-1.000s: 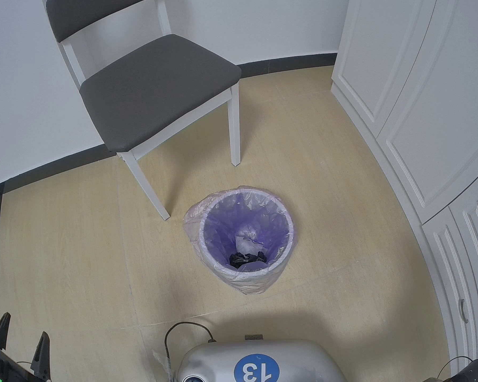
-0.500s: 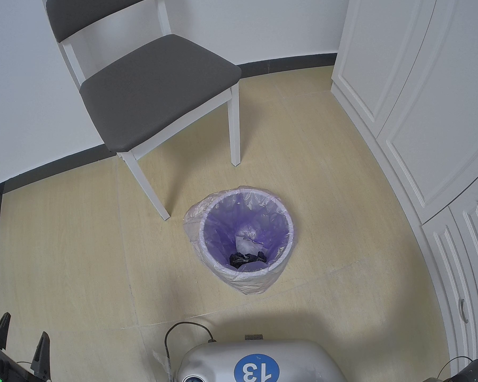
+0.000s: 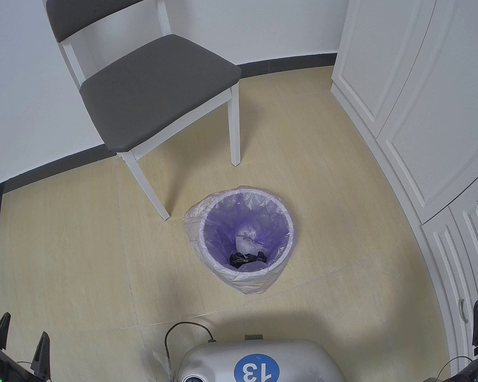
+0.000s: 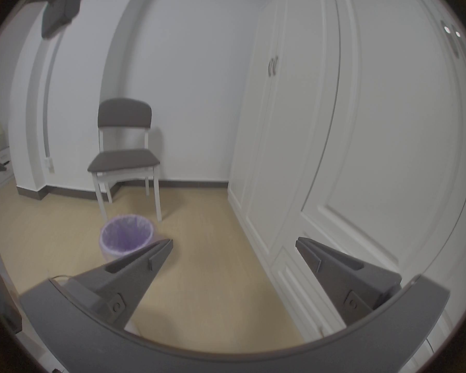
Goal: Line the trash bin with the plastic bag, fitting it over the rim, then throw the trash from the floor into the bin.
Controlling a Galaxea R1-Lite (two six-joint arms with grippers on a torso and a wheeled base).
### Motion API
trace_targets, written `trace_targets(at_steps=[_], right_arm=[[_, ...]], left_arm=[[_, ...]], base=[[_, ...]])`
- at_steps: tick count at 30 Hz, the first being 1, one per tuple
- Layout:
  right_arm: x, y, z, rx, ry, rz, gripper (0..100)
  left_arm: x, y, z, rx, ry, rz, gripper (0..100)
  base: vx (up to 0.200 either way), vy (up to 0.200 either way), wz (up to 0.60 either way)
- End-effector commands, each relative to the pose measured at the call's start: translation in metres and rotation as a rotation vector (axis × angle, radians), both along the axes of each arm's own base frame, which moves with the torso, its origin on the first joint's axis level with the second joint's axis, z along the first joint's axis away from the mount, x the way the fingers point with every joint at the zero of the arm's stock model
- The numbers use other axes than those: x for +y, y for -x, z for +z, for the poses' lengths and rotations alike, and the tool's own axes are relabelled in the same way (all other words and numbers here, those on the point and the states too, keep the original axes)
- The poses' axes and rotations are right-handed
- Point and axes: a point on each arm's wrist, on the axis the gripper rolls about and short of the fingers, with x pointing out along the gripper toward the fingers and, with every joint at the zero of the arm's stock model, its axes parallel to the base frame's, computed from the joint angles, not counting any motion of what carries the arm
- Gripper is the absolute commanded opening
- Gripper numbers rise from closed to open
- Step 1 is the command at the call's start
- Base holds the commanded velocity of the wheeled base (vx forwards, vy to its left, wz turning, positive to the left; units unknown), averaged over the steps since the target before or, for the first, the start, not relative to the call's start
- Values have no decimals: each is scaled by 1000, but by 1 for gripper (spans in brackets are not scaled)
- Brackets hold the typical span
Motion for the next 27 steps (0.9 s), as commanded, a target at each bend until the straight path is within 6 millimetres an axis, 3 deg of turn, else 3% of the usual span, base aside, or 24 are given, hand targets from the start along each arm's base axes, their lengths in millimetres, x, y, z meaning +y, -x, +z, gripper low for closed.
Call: trace_targets(at_steps=[1,4,9,27], right_arm=[[1,-1,-6,5,-129,38,100],[1,-1,-10,36,-186,36,100],[2,-1,-15,96,-92,102,100],[3,-1,-14,87,-107,116,100]], left_arm=[[0,0,-5,2,0,0,100],[0,0,-5,2,0,1,100],[0,0,-5,2,0,0,100],[0,0,-5,2,0,1,100]], base=[[0,0,0],[0,0,0],[0,0,0],[0,0,0]])
